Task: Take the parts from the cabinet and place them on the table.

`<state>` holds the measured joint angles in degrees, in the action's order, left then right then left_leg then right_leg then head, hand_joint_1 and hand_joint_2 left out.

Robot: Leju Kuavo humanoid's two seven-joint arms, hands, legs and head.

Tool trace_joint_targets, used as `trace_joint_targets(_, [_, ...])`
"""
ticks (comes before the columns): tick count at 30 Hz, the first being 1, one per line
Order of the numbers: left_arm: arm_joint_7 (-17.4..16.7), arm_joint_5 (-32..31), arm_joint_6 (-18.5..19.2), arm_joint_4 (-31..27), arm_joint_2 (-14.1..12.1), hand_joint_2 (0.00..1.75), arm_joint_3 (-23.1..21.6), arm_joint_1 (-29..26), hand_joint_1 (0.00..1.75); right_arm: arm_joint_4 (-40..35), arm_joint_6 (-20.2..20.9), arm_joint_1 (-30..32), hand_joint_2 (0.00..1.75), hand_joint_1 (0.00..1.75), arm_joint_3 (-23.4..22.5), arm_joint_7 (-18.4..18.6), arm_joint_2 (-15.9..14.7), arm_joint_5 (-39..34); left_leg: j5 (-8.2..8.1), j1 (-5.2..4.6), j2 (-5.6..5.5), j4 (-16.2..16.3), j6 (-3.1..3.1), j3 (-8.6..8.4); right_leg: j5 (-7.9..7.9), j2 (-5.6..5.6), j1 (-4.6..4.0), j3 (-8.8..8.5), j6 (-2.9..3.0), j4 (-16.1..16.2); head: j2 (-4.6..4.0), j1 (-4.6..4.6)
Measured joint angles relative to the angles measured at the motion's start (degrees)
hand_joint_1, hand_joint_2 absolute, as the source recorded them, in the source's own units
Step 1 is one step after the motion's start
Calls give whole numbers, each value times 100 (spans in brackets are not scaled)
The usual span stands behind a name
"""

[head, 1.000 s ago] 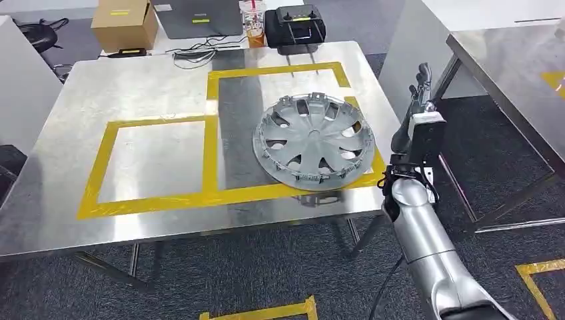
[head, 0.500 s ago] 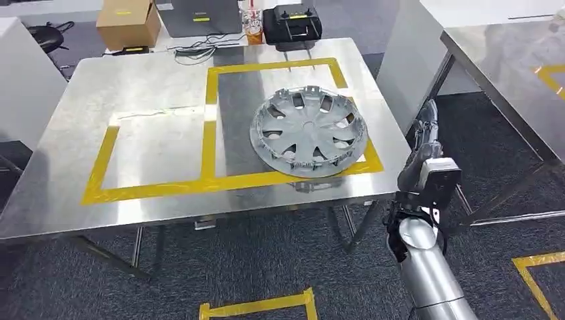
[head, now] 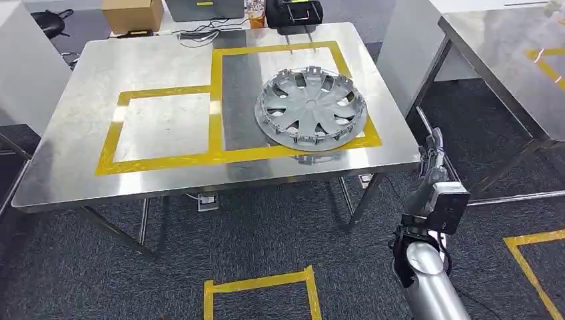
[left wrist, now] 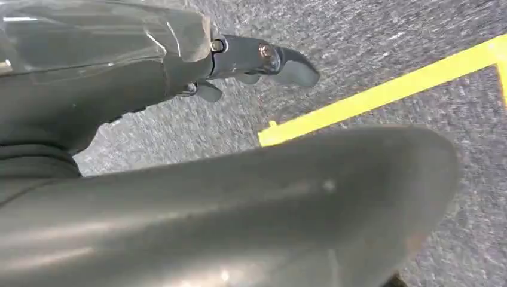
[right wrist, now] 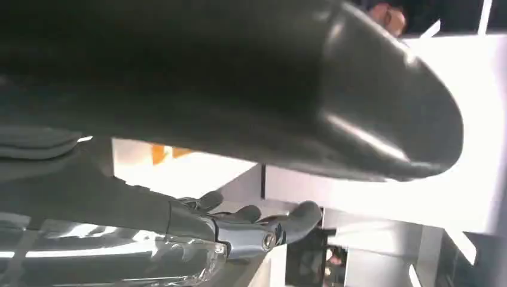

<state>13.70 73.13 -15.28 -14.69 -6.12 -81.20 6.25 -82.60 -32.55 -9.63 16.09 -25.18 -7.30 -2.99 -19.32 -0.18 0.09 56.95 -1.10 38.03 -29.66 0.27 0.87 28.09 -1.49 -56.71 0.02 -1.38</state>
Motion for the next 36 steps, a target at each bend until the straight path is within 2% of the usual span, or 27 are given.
trace_joint_targets(2, [0, -4, 0, 6, 2, 0, 9, 8, 0, -2, 0, 134, 0, 0, -44, 61, -9, 4, 89, 33, -14, -17, 65, 4, 41, 5, -41, 52, 83, -27, 0, 0])
trace_joint_targets(3, [0, -18, 0, 17, -2, 0, 13, -5, 0, -7, 15, 207, 0, 0, -48, 114, -4, 20, 118, 44, -20, -17, 101, 37, 108, -11, 5, 86, 154, -4, 0, 7])
trace_joint_targets(4, [-2, -26, 0, 17, 7, 0, 17, -13, 0, -28, 44, 271, 0, 0, -55, 158, 4, 50, -109, 72, -16, 89, 137, 100, 172, -33, 13, 159, 206, -3, 0, 2])
trace_joint_targets(5, [-4, -46, 0, 17, 13, 0, 20, -16, 0, -44, 81, 347, 0, 0, -77, 212, 13, 79, -476, 80, -14, 356, 161, 184, 237, -36, 13, 212, 250, -4, 0, -29])
trace_joint_targets(7, [-11, -52, 0, 17, 13, 0, 28, -14, 0, -48, 129, 504, 0, 0, -114, 306, 18, 96, -1145, 83, -14, 1251, 208, 406, 372, -39, 7, 344, 257, -11, 0, -33])
trace_joint_targets(8, [-11, -52, 0, 17, 13, 0, 31, -20, 0, -48, 160, 595, 0, 0, -133, 341, 22, 94, -1302, 84, -14, 1662, 220, 472, 443, -40, 0, 434, 256, -15, 0, -28])
trace_joint_targets(9, [-17, -52, 2, 17, 13, 0, 31, -27, 0, -46, 195, 674, 0, 0, -151, 365, 26, 94, -1280, 84, -14, 1858, 214, 444, 508, -40, -6, 521, 253, -19, 0, -33])
trace_joint_targets(10, [-20, -52, 4, 17, 11, 0, 33, -32, 0, -44, 218, 748, 0, 0, -168, 401, 28, 92, -1126, 82, -15, 1789, 200, 276, 576, -38, -17, 612, 240, -21, 0, -33])
trace_joint_targets(12, [-20, -52, 9, 17, 9, 0, 46, -34, 0, -33, 267, 837, 0, 0, -186, 439, 31, 76, -820, 68, -18, 1039, 122, -353, 694, -31, -46, 749, 227, -20, 0, -33])
trace_joint_targets(13, [-20, -50, 7, 17, -8, 0, 63, -32, 0, -33, 301, 870, 0, 0, -186, 459, 35, 72, -832, 43, -22, 466, 44, -793, 751, -29, -51, 782, 219, -22, 0, -33])
trace_joint_targets(14, [-22, -42, 0, 17, -55, 0, 85, -30, 0, -31, 326, 909, 0, 0, -184, 476, 59, 63, -1103, 19, -16, -3, -44, -1085, 795, -31, -64, 807, 180, -22, 0, -22])
trace_joint_targets(15, [-22, -26, -13, 9, -50, 0, 118, -37, 0, -18, 349, 929, 0, 0, -188, 506, 57, 57, -1030, -6, -3, 14, 11, -1063, 842, -52, -31, 780, 143, 16, 0, -17])
trace_joint_targets(18, [-22, 17, -35, 7, -87, 0, 173, -69, 0, 22, 400, 961, 0, 0, -184, 597, 74, 63, -867, -62, -8, -114, -115, -974, 1016, -55, -27, 786, 20, 101, 0, -48])
trace_joint_targets(19, [-22, 22, -35, 2, -83, 0, 194, -65, 0, 39, 400, 983, 0, 0, -181, 638, 77, 66, -725, 13, 23, -207, -130, -942, 966, -50, -3, 838, 31, 70, 0, -59])
trace_joint_targets(20, [-22, 24, -37, -2, -85, 0, 216, -61, 0, 57, 402, 992, 0, 0, -181, 667, 77, 68, -620, 1, 14, -254, -159, -879, 649, -42, -20, 946, 79, -120, 0, -31])
trace_joint_targets(22, [-20, 24, -42, -4, -83, 0, 262, -84, 0, 94, 402, 994, 0, 0, -184, 708, 74, 66, -437, 3, 24, -247, -168, -665, -23, -42, 9, 1180, 138, -947, 0, -2])
trace_joint_targets(23, [-20, 24, -42, -7, -81, 0, 273, -94, 0, 114, 402, 1001, 0, 0, -184, 719, 77, 68, -355, 1, 26, -239, -165, -552, -213, -42, 11, 1263, 114, -1388, 0, 0])
trace_joint_targets(24, [-20, 24, -42, -7, -79, 0, 275, -97, 0, 131, 402, 1018, 0, 0, -181, 730, 77, 68, -275, 2, 29, -236, -157, -446, -234, -42, 16, 1268, 56, -1672, 0, 0])
trace_joint_targets(26, [-20, 24, -42, -31, -76, 0, 293, -118, 0, 182, 409, 1026, 0, 0, -184, 804, 77, 79, -121, 10, 33, -229, -127, -242, 32, -43, 36, 952, -97, -1533, 0, 2])
trace_joint_targets(27, [-22, 24, -42, -53, -76, 0, 308, -129, 0, 205, 426, 1023, 0, 0, -184, 850, 79, 81, -47, 20, 33, -209, -100, -138, 180, -43, 48, 625, -156, -1135, 0, 0])
trace_joint_targets(28, [-22, 24, -42, -63, -76, 0, 319, -133, 0, 225, 444, 1022, 0, 0, -188, 885, 83, 85, 15, 25, 30, -160, -67, -41, 193, -46, 59, 172, -166, -550, 0, 4])
trace_joint_targets(29, [-22, 24, -42, -68, -85, 0, 330, -138, 0, 238, 453, 1008, 0, 0, -190, 909, 87, 85, 54, 1, 28, -97, -27, 42, -75, -43, 53, -184, -107, 15, 2, 9])
trace_joint_targets(30, [-22, 24, -48, -74, -87, 0, 345, -142, 0, 251, 459, 1026, 0, 0, -194, 922, 94, 90, 101, 16, 30, -88, 5, 53, -94, -2, -3, -211, -4, 67, 2, -20])
trace_joint_targets(31, [-22, 24, -50, -81, -94, 0, 358, -156, 0, 267, 461, 1047, 0, 0, -196, 931, 99, 94, 143, 16, 28, -89, 45, 44, -74, -5, 3, -139, 19, 101, 0, 2])
trace_joint_targets(33, [-22, 24, -50, -96, -94, 0, 363, -180, 0, 302, 474, 1043, 0, 0, -201, 955, 103, 94, 271, 50, 13, -140, 132, 55, 0, -2, -37, -86, 138, 60, 2, 6])
trace_joint_targets(34, [-22, 24, -50, -100, -101, 0, 369, -201, 0, 321, 501, 1038, 0, 0, -201, 986, 120, 98, 219, 91, 3, -103, 156, 91, 81, -23, 23, -36, 188, 76, 0, 28])
trace_joint_targets(36, [-24, 24, -50, -112, -98, 0, 389, -226, 0, 354, 514, 1035, 0, 0, -201, 1086, 138, 101, -512, 96, -1, 413, 215, 269, 216, -34, 13, 94, 259, 72, 0, 0])
